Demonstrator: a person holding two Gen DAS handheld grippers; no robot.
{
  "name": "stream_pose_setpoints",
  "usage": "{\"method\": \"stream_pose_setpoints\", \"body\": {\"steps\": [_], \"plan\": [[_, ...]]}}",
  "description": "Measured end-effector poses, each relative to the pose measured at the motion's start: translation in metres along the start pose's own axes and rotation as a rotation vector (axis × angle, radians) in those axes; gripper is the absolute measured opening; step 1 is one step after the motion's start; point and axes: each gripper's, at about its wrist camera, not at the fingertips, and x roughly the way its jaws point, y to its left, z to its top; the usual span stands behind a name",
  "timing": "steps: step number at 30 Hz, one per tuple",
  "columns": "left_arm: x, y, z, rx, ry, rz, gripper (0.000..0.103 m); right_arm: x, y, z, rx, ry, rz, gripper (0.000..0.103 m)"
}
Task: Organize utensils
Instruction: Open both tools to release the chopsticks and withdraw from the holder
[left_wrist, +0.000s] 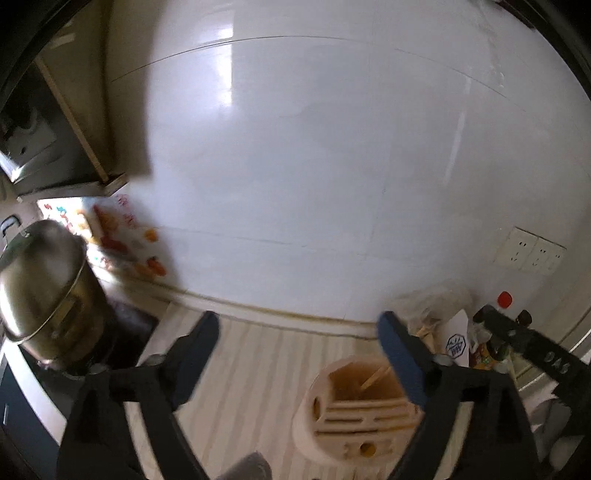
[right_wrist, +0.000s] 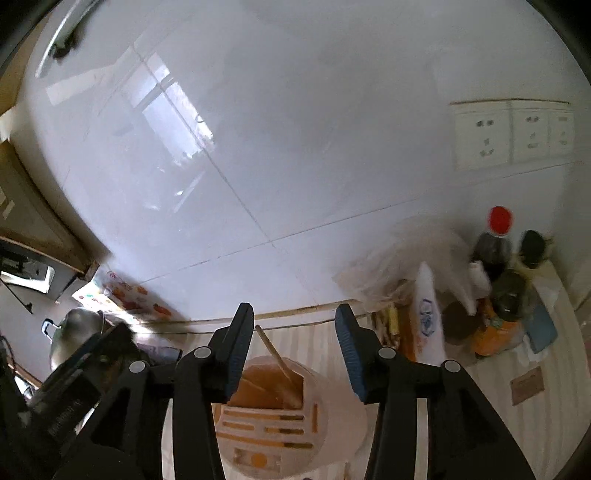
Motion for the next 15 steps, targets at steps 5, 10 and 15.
{"method": "stream_pose_setpoints", "body": {"steps": [5, 10, 15], "plan": [[-0.007, 0.016, -0.026, 0.007, 0.057, 0.043, 0.103, -0.033, -0.013, -0.012, 0.042, 0.004, -0.054, 0.063], [0.002, 0.03, -0.071, 0.011, 0.135, 0.068, 0.103, -0.042, -0.029, -0.049, 0.057, 0.011, -0.094, 0.086], [0.034, 0.036, -0.14, 0.042, 0.295, 0.115, 0.103, -0.022, -0.053, -0.1, 0.053, 0.137, -0.181, 0.086]]}}
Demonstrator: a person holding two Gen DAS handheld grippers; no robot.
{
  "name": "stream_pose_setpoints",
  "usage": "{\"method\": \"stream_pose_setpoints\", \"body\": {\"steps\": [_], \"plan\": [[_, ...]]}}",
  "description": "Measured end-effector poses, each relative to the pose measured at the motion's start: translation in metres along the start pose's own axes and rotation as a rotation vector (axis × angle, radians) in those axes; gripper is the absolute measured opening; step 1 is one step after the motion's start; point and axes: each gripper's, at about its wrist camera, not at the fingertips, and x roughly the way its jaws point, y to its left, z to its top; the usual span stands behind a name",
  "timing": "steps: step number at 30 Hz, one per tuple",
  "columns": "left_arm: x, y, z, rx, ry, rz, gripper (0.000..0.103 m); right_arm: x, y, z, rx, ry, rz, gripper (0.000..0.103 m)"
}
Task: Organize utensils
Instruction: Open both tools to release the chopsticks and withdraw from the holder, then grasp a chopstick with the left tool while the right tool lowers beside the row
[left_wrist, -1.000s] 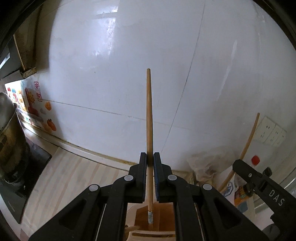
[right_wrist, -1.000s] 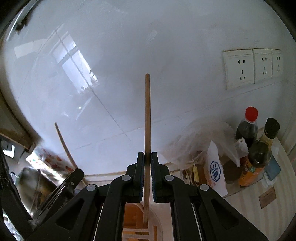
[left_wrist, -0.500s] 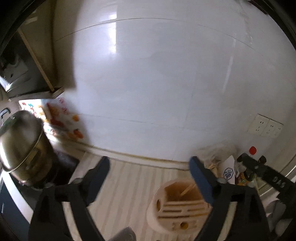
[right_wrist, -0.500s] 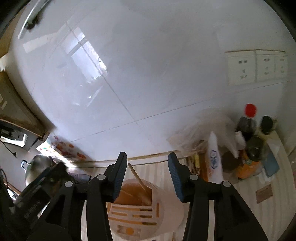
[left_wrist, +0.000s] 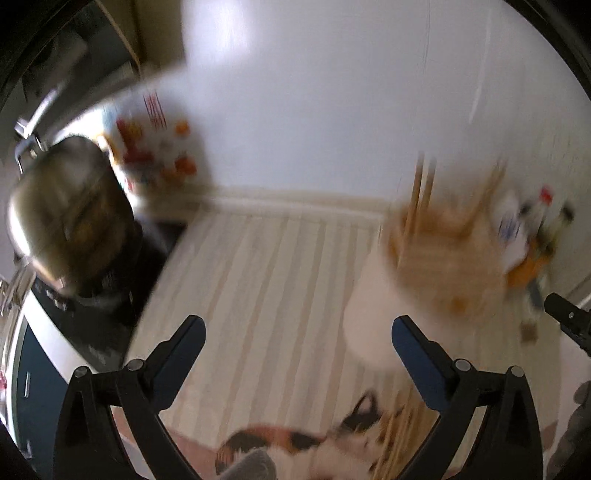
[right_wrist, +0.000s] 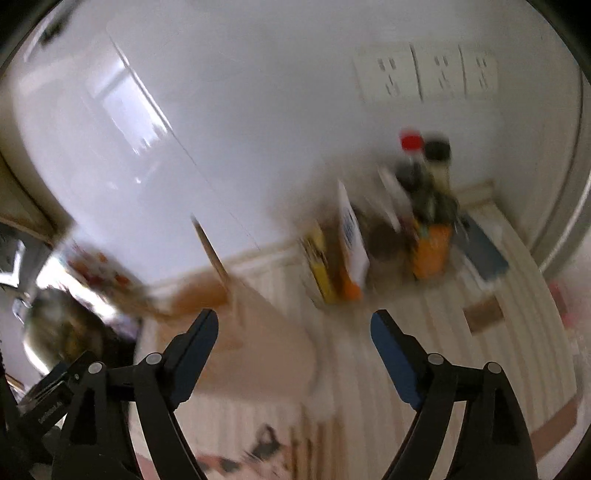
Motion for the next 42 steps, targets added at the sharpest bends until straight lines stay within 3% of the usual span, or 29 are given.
{"method": "stream_pose_setpoints", "body": {"steps": [3, 5, 7, 9, 10, 12, 17, 19, 25, 28, 31, 33, 35, 42], "plan": [[0.044, -0.002, -0.038, 0.008, 0.154, 0.0, 0.103, 0.032, -0.016, -0.038, 0.01, 0.135, -0.04, 0.086], [0.069, -0.004, -0.063, 0.01, 0.25, -0.008, 0.102, 0.056, -0.025, -0.064, 0.012, 0.24, -0.058, 0.079], [0.087, -0.008, -0.08, 0.026, 0.314, -0.012, 0.099, 0.081, -0.03, -0.089, 0.005, 0.343, -0.065, 0.055], [0.103, -0.015, -0.096, 0.047, 0.366, -0.02, 0.097, 0.104, -0.034, -0.114, -0.002, 0.433, -0.075, 0.044], [0.108, -0.018, -0.103, 0.057, 0.383, -0.025, 0.092, 0.111, -0.035, -0.122, -0.01, 0.461, -0.077, 0.04], [0.119, -0.026, -0.114, 0.078, 0.429, -0.055, 0.071, 0.126, -0.036, -0.139, -0.021, 0.518, -0.084, 0.035], [0.128, -0.047, -0.129, 0.13, 0.465, -0.105, 0.064, 0.139, -0.031, -0.165, -0.103, 0.573, -0.114, 0.009], [0.129, -0.058, -0.132, 0.144, 0.476, -0.133, 0.06, 0.137, -0.026, -0.17, -0.172, 0.55, -0.189, 0.0], [0.136, -0.089, -0.139, 0.178, 0.509, -0.213, 0.056, 0.133, -0.052, -0.169, -0.122, 0.557, -0.215, 0.0], [0.14, -0.106, -0.144, 0.207, 0.517, -0.233, 0.043, 0.13, -0.07, -0.165, -0.033, 0.579, -0.17, 0.0], [0.139, -0.12, -0.146, 0.257, 0.494, -0.204, 0.033, 0.126, -0.083, -0.165, 0.015, 0.598, -0.139, 0.003], [0.137, -0.132, -0.147, 0.318, 0.457, -0.159, 0.018, 0.123, -0.091, -0.165, 0.032, 0.6, -0.125, 0.007], [0.135, -0.136, -0.149, 0.326, 0.448, -0.163, 0.006, 0.119, -0.098, -0.165, 0.053, 0.595, -0.079, 0.011], [0.142, -0.096, -0.139, 0.208, 0.488, -0.141, 0.004, 0.117, -0.095, -0.166, 0.068, 0.612, 0.021, 0.017]]}}
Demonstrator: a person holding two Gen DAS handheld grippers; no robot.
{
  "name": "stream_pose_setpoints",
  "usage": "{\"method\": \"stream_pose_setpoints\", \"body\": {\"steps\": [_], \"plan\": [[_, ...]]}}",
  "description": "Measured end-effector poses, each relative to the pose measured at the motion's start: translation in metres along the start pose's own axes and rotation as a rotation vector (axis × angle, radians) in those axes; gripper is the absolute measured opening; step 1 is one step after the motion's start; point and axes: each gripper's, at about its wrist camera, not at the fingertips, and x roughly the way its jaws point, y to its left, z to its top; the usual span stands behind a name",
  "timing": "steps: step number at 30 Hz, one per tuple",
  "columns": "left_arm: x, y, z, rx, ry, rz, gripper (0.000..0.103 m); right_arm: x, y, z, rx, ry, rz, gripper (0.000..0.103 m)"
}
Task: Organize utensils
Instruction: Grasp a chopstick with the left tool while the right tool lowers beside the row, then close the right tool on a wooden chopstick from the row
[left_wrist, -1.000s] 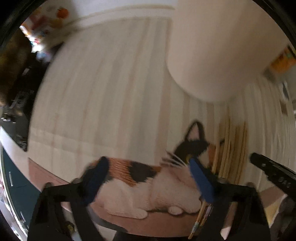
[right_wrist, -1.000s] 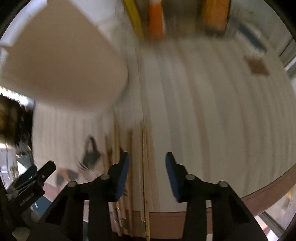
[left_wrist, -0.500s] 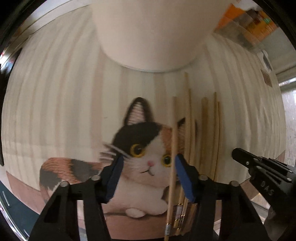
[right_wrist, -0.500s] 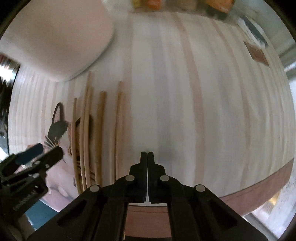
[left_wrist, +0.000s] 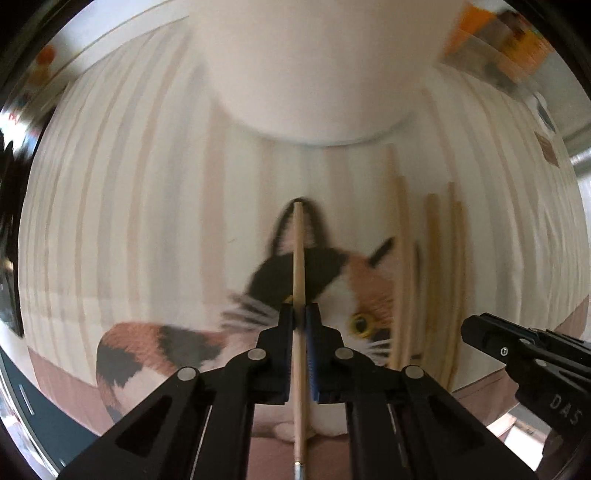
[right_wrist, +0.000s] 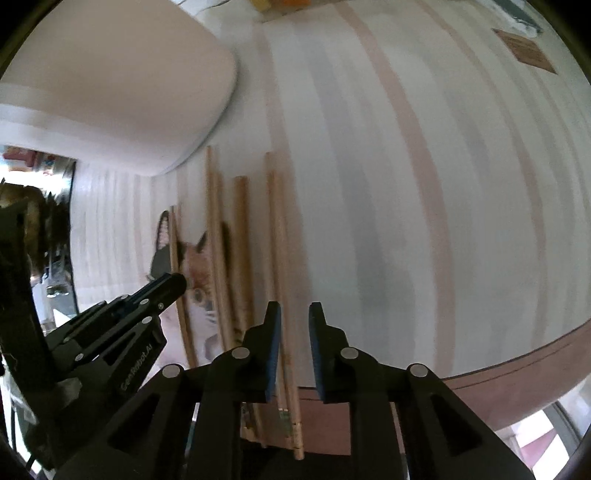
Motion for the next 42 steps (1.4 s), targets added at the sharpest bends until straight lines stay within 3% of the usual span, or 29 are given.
{"method": "stream_pose_setpoints", "body": {"steps": [9, 12, 14, 17, 24, 34, 36, 42], "plan": [[0.0, 0.036, -0.013, -0.084, 0.008, -0.024, 0.005, 0.013, 0.035, 0.013, -0.129, 0.005, -0.134, 0.015], [-0.001, 0.034, -0.014, -0.084, 0.004, -0.019, 0.005, 0.02, 0.053, 0.013, -0.192, 0.021, -0.23, 0.014], [0.002, 0.023, -0.016, -0.087, 0.003, -0.022, 0.005, 0.023, 0.06, 0.013, -0.201, 0.017, -0.251, 0.015], [0.0, 0.028, -0.018, -0.087, 0.0, -0.023, 0.005, 0.022, 0.051, 0.012, -0.17, 0.025, -0.221, 0.014], [-0.001, 0.041, -0.017, -0.09, -0.002, -0.025, 0.005, 0.008, -0.006, 0.018, -0.039, 0.08, -0.016, 0.015], [-0.003, 0.04, -0.015, -0.087, -0.001, -0.023, 0.005, 0.007, 0.014, 0.017, -0.105, 0.034, -0.129, 0.013], [-0.004, 0.04, -0.015, -0.086, -0.002, -0.022, 0.005, 0.008, 0.016, 0.017, -0.112, 0.026, -0.187, 0.013], [-0.001, 0.039, -0.015, -0.086, -0.006, -0.014, 0.005, 0.009, 0.007, 0.017, -0.086, 0.043, -0.13, 0.012]]}}
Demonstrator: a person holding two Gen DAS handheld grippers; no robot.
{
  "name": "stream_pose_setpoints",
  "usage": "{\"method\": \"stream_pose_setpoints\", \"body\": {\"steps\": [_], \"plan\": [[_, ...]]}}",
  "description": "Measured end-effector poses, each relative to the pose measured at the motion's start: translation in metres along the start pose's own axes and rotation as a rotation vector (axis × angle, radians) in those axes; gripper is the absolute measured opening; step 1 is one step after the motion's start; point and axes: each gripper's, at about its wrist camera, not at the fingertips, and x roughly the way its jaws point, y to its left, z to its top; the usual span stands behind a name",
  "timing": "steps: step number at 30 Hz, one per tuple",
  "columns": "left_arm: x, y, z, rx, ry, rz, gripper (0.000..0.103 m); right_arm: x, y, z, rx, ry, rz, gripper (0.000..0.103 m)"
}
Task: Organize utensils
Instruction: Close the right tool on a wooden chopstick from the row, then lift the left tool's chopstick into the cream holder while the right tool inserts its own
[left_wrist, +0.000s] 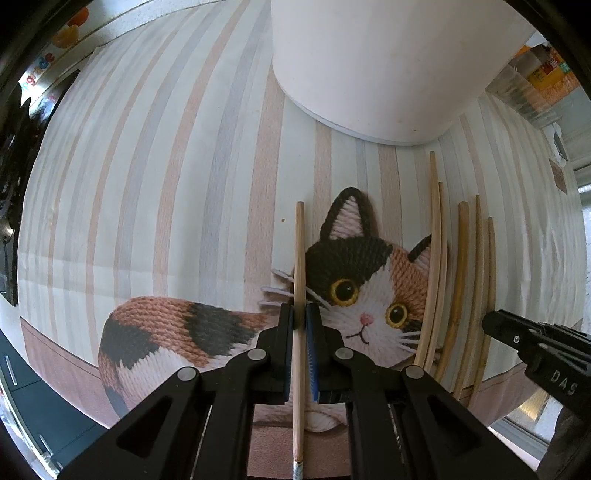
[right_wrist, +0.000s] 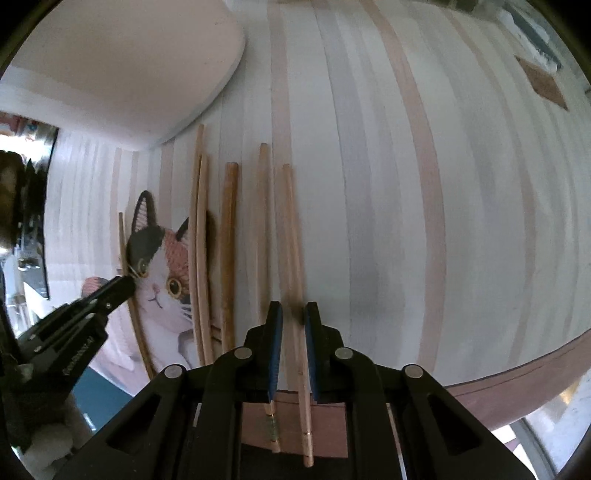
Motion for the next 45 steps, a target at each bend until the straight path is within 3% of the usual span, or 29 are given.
{"method": "stream_pose_setpoints", "body": {"steps": [6, 10, 21, 29, 33, 37, 45], "plan": [[0.002, -0.005, 0.0, 0.006, -0.004, 0.029, 0.005, 0.013, 0.04, -0.001, -0.108, -0.009, -0.13, 0.007], [0.002, -0.004, 0.004, 0.012, -0.017, 0.068, 0.005, 0.016, 0.041, -0.005, -0.09, -0.016, -0.195, 0.007], [0.006, -0.012, 0.007, 0.057, -0.007, 0.067, 0.006, 0.011, 0.016, -0.003, -0.068, 0.021, -0.206, 0.009], [0.004, -0.013, 0.013, 0.08, -0.011, 0.075, 0.005, 0.024, 0.055, -0.012, -0.117, 0.001, -0.27, 0.012], [0.003, -0.01, 0.019, 0.076, -0.033, 0.094, 0.004, 0.025, 0.068, -0.01, -0.109, -0.04, -0.262, 0.007], [-0.025, 0.0, 0.021, 0.052, -0.122, 0.122, 0.004, 0.013, 0.062, -0.011, -0.058, -0.098, -0.208, 0.007], [-0.124, 0.023, 0.027, -0.023, -0.387, 0.142, 0.004, -0.064, 0.087, -0.02, -0.071, -0.355, -0.157, 0.007]]}}
